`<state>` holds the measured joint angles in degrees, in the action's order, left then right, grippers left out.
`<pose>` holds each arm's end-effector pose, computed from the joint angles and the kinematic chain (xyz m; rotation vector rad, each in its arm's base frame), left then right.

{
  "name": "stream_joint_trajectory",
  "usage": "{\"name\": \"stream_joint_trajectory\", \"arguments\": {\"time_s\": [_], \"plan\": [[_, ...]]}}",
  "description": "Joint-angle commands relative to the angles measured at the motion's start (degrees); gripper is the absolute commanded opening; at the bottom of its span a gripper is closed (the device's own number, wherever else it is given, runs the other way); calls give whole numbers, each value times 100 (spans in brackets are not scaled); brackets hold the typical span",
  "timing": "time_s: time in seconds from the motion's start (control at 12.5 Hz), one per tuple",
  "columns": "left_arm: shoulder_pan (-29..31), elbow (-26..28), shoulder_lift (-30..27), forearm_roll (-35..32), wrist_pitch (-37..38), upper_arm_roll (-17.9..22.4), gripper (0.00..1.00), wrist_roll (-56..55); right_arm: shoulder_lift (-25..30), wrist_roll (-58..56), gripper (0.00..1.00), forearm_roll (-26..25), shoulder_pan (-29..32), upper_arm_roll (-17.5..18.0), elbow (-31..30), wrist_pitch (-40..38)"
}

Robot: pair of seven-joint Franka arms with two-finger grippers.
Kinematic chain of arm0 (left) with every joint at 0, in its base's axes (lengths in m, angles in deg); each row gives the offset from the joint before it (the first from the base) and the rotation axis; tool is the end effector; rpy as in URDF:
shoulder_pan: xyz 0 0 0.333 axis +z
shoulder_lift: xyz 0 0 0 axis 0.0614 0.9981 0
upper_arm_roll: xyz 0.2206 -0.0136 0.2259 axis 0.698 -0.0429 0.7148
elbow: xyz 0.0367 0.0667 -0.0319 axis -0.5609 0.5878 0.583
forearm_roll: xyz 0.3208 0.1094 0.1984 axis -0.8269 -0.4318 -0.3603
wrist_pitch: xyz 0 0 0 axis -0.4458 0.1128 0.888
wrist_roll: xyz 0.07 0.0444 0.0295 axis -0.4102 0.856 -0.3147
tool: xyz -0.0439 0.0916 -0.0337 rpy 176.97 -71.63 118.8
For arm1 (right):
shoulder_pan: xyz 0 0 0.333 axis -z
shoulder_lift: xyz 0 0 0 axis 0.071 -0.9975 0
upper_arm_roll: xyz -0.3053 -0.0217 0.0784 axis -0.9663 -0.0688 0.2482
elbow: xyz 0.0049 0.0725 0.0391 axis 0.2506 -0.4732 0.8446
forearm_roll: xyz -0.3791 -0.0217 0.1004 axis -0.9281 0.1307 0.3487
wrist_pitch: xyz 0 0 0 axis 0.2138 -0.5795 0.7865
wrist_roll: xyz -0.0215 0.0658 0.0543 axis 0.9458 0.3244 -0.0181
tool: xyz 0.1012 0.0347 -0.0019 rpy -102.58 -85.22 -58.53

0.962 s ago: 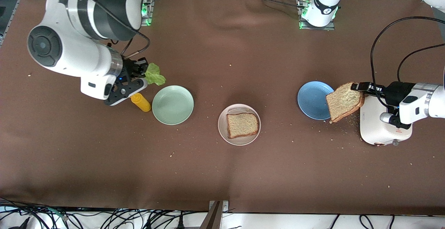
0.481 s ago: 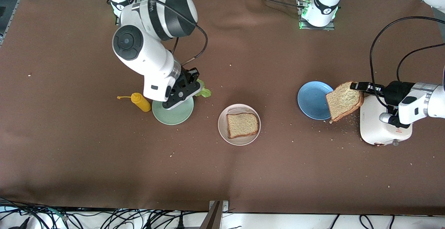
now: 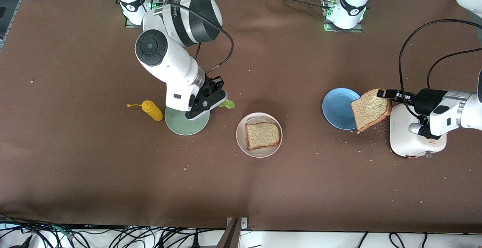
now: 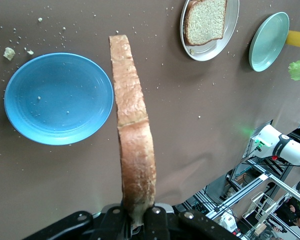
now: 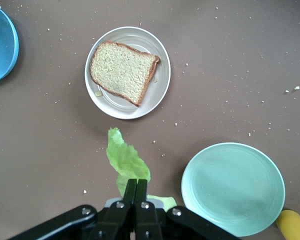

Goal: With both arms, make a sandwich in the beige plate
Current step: 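Carry the lettuce onto the toast on the beige plate, open the right gripper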

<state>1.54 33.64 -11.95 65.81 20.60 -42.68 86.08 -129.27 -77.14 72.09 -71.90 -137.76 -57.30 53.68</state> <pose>0.6463 0.0232 0.4410 2.4893 -0.1759 -0.6522 0.5882 0.4025 0.4612 -2.8086 -0.7667 0.0152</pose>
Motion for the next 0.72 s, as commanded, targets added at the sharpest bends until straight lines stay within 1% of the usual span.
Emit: {"name": "stream_joint_trajectory", "arguments": {"time_s": [0.0, 0.08, 0.16, 0.24, 0.32, 0.4, 0.48, 0.56, 0.64], "plan": [[13, 14, 1, 204, 92, 27, 0, -47, 46, 22, 0, 126, -48, 131, -17, 169], [22, 6, -8, 213, 92, 27, 0, -47, 72, 39, 0, 117, -40, 341, -17, 318], [31, 14, 1, 213, 92, 27, 0, -47, 221, 40, 0, -31, -5, 743, -43, 615], [40, 6, 1, 213, 92, 27, 0, -47, 527, 48, 0, -546, 99, 1330, -87, 1062], [49, 6, 1, 213, 92, 27, 0, -47, 852, 275, 0, -1160, 266, 2058, -192, 1458], [49, 6, 1, 213, 92, 27, 0, -47, 1046, 625, 0, -1697, 407, 2623, -219, 1819], [49, 6, 1, 213, 92, 27, 0, -56, 1118, 855, 0, -2076, 521, 3063, -219, 2031], [49, 6, 1, 213, 92, 27, 0, -56, 1136, 1153, 0, -2358, 618, 3442, -219, 2199], [57, 14, 1, 213, 92, 27, 0, -56, 1162, 1486, 0, -2622, 802, 3863, -219, 2531]]}}
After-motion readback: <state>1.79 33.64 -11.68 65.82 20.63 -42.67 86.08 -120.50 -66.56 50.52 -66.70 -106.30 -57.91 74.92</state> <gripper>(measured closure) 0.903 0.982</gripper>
